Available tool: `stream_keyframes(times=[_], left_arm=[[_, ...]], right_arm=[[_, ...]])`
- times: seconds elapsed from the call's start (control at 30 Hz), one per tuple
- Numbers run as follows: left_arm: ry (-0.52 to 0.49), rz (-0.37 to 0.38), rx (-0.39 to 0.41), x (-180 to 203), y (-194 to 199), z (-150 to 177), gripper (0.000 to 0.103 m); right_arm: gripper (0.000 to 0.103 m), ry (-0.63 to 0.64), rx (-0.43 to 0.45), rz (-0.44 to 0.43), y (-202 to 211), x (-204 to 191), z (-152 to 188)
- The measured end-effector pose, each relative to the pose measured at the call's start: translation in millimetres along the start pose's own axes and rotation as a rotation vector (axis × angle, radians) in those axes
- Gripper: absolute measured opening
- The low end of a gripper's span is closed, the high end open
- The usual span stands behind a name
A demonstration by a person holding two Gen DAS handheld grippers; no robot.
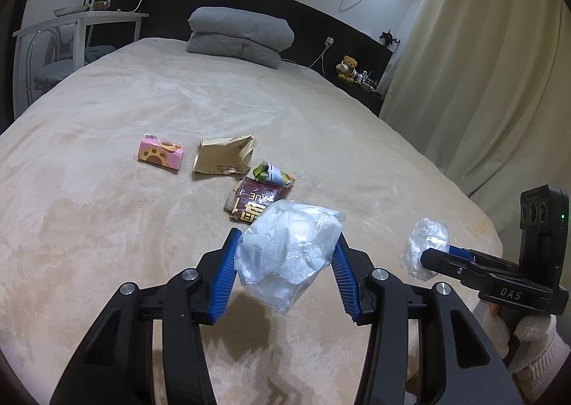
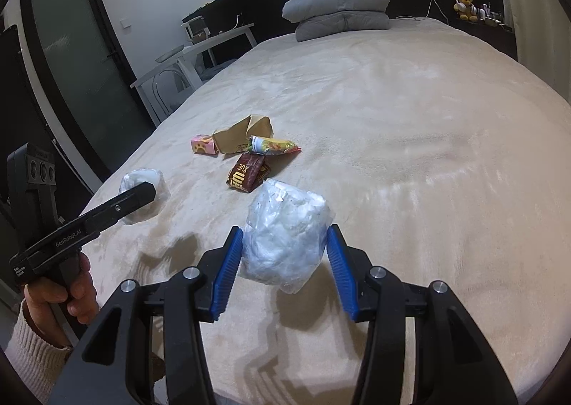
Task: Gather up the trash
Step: 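Carry both white plastic bags off the bed down over the floor bin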
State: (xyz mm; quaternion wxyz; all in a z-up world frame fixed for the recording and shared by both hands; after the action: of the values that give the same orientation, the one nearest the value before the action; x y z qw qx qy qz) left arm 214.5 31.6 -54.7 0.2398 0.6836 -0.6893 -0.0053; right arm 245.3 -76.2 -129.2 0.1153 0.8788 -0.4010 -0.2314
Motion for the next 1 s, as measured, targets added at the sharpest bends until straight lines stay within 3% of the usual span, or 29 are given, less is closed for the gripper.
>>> stream_keyframes(times=[0.67, 1.0], left_arm=[[0.012, 0.056, 0.071, 52, 111, 50, 0.048], [0.028, 0.056, 0.073, 66, 158, 75, 0.048]], right_arm=[[0.049, -0.031, 0.089, -0.035, 97, -33, 46], [0.049, -0.011, 0.078, -0.050, 134, -55, 74]])
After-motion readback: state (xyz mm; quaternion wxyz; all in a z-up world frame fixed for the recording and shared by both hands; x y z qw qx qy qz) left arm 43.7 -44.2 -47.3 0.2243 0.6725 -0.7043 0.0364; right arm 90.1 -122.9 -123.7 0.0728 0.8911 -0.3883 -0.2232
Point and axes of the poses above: each gripper's, at about its wrist camera, not at the fingertips, and y roughly against the way its jaws point, x to its right, z to its underside, the point moved 10 cm from there along -y, roughly the way its jaws point, and after that the axes turned 14 degrees about x, right-handed, at the moved point
